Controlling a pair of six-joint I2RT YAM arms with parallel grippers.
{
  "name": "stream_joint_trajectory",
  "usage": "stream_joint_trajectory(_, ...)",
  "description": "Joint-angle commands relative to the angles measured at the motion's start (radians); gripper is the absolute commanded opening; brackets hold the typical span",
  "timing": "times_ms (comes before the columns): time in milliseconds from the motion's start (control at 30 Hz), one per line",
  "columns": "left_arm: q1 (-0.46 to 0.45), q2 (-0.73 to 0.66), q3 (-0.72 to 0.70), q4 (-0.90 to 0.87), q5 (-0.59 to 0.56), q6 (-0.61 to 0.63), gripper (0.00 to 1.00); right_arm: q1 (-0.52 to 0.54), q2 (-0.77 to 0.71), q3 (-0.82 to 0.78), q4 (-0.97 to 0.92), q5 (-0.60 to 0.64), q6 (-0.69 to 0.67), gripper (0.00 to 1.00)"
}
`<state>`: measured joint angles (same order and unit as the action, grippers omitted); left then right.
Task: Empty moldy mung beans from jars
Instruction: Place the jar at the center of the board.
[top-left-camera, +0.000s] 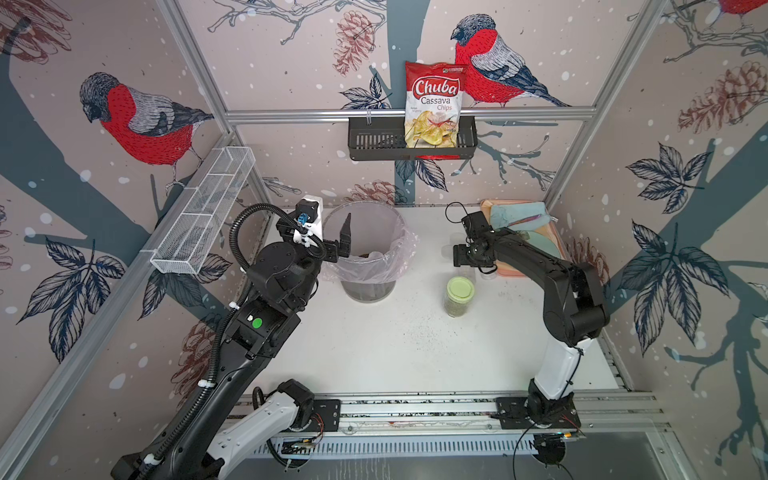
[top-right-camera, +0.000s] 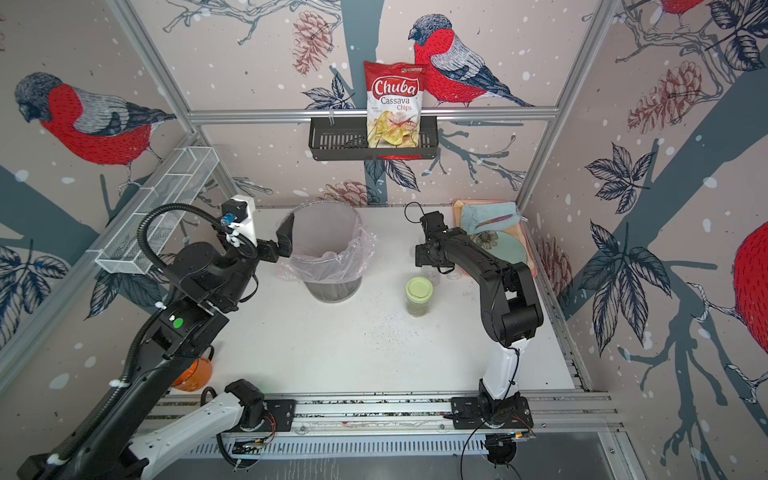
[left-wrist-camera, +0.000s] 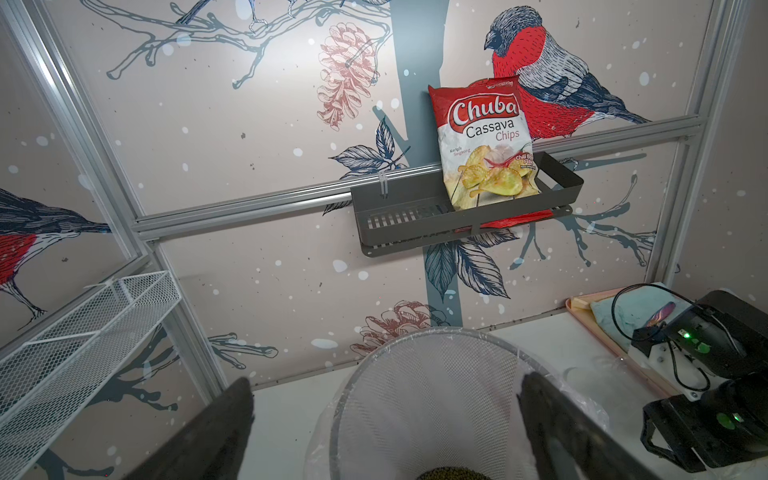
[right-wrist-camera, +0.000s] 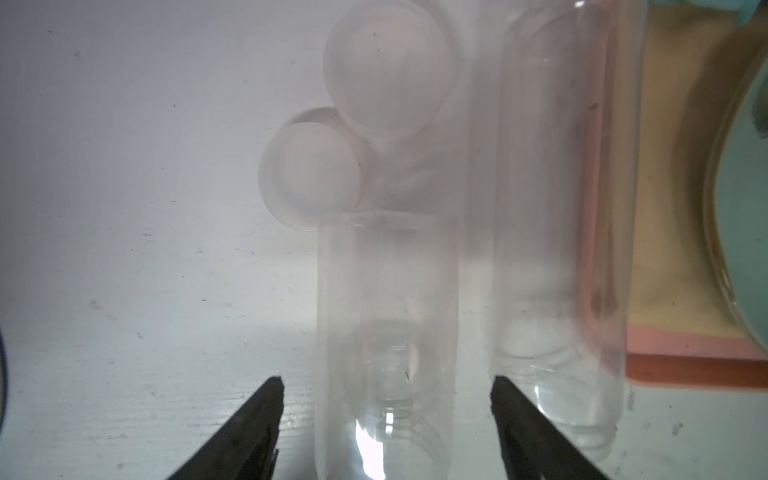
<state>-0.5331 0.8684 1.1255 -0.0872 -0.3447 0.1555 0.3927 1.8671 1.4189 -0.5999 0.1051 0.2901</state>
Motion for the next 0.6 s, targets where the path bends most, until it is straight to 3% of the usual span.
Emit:
stream_joint_trajectory(0, -0.001, 0.006, 0.020, 0.018, -0.008, -0.020, 0.97, 0.008, -0.032, 0.027, -0.034, 0.031, -0.002, 0.79)
stream_joint_trajectory(200, 0.001, -0.023, 0.018, 0.068, 0.074, -0.017, 0.97, 0.021, -0.111, 0.106, -0.073, 0.031, -0.005, 0.80)
stream_joint_trajectory(300, 0.000, -0.038, -0.005, 0.134, 0.015, -0.142, 0.97, 0.040, -0.199, 0.101, -0.028, 0.049, -0.011, 0.81)
stream_joint_trajectory(400, -0.001, -0.009, 0.035, 0.095, -0.068, -0.282, 0.98, 0.077, -0.357, 0.023, 0.108, 0.093, -0.017, 0.83)
stream_joint_trajectory(500, -0.001, 0.020, 0.076, 0.058, 0.029, -0.303, 0.98, 0.098, -0.556, -0.122, 0.319, 0.064, -0.020, 0.90)
stream_joint_trajectory(567, 0.000, -0.001, 0.046, 0.112, 0.099, -0.317, 0.98, 0.091, -0.651, -0.187, 0.408, 0.029, -0.005, 0.99)
